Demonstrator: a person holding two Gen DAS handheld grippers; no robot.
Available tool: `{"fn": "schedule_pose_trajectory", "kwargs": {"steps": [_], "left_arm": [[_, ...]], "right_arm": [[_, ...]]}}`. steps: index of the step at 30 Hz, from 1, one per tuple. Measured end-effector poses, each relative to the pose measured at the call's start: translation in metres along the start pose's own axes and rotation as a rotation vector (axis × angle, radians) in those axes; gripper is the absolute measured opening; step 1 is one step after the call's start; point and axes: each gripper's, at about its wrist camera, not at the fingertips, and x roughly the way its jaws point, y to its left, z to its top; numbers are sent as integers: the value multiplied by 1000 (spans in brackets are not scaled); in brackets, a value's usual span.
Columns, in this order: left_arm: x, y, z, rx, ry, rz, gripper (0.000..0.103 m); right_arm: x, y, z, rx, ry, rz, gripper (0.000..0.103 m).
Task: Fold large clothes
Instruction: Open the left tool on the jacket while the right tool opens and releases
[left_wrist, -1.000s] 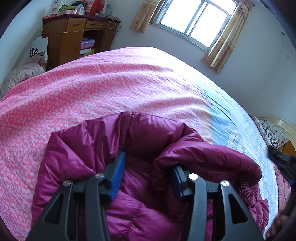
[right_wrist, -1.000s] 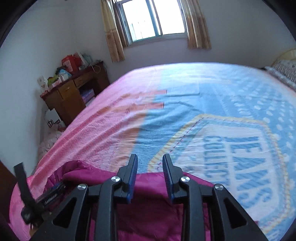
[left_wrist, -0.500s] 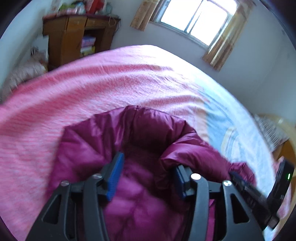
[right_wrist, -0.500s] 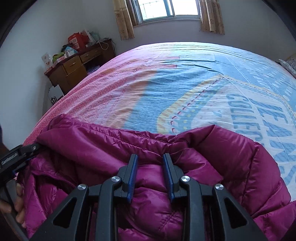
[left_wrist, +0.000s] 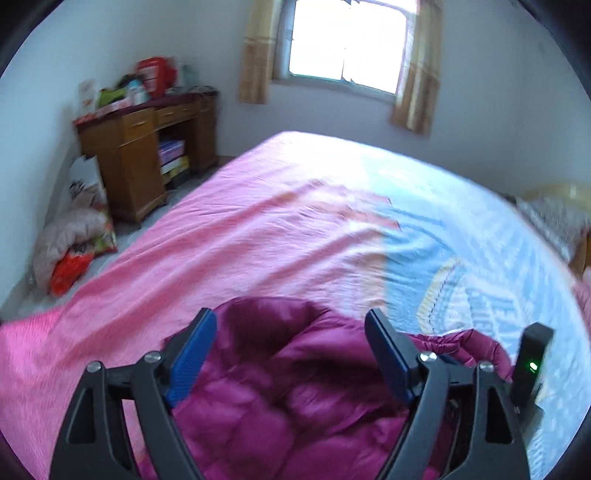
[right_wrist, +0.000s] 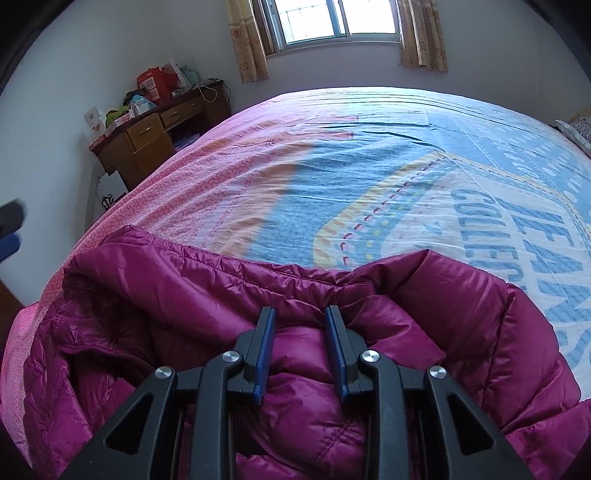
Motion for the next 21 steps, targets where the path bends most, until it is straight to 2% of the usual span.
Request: {"fn": "schedule_pose_trajectory", "kwargs": {"steps": [2,4,5,6,7,9,12,13,16,19,21], "left_arm": [[24,-13,-3,29,13,-10,84],[50,-22,-13,96,29,88,81],[70,-21,-23,124,60,166,80],[88,-14,-31,129,106,197,82],[113,1,-42,84,209,150,88],[116,17,-36,5,195,91,91],[129,4,-36,97,199,175,102],[133,2,-37,106,199,202,103],[135,8,-38,91,193,186,103],[135,13,-40,85,193,178,103],[133,12,-39,96,187,190,103]], "right_arm": [[0,-1,0,2,-1,3,29],[-1,-1,0,3,0,8,30],[-1,-2,0,7,-1,13,30],[-1,-3,0,10,-2,17,30],[-2,-4,0,15,-4,25,30],[-2,-6,0,23,-6,39,30],[-2,-7,1,32,-6,50,30],[-2,-8,1,37,-7,54,30],[-9,-14,0,73,-33,85,29],[-32,-31,-6,165,-111,98,29],[-29,-33,-9,164,-51,47,29]]}}
